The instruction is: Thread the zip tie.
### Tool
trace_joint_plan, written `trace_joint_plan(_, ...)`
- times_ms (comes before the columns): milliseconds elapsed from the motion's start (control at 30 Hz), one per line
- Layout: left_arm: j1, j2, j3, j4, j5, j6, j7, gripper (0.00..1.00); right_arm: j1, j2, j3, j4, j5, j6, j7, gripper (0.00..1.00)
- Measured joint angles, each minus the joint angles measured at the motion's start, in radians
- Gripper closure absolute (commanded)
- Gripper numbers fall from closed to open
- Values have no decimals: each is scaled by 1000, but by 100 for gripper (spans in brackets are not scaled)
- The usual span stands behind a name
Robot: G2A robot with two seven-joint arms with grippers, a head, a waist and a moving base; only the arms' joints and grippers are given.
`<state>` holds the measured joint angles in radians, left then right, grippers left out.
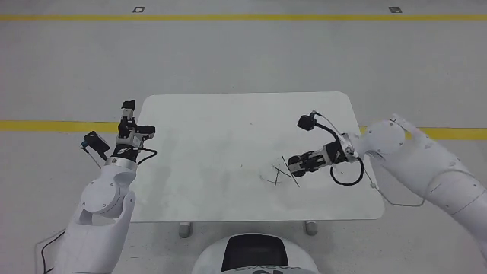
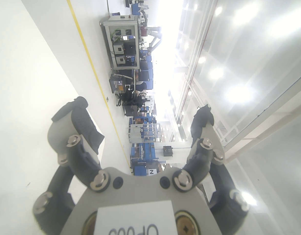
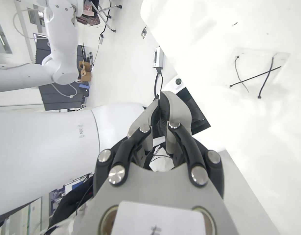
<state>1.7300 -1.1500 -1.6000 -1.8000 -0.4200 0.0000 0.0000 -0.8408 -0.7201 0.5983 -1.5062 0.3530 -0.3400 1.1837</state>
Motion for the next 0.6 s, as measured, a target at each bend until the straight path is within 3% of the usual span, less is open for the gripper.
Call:
trace_joint_plan(200,0,0,0,0,0,0,0,0,-34,-56,52,66,50,0,153,100)
trace_joint_plan(300,0,0,0,0,0,0,0,0,-41,-87,76,96,56,0,153,100)
trace_joint_plan(600,0,0,0,0,0,0,0,0,-40,-88,78,97,55,0,139,100)
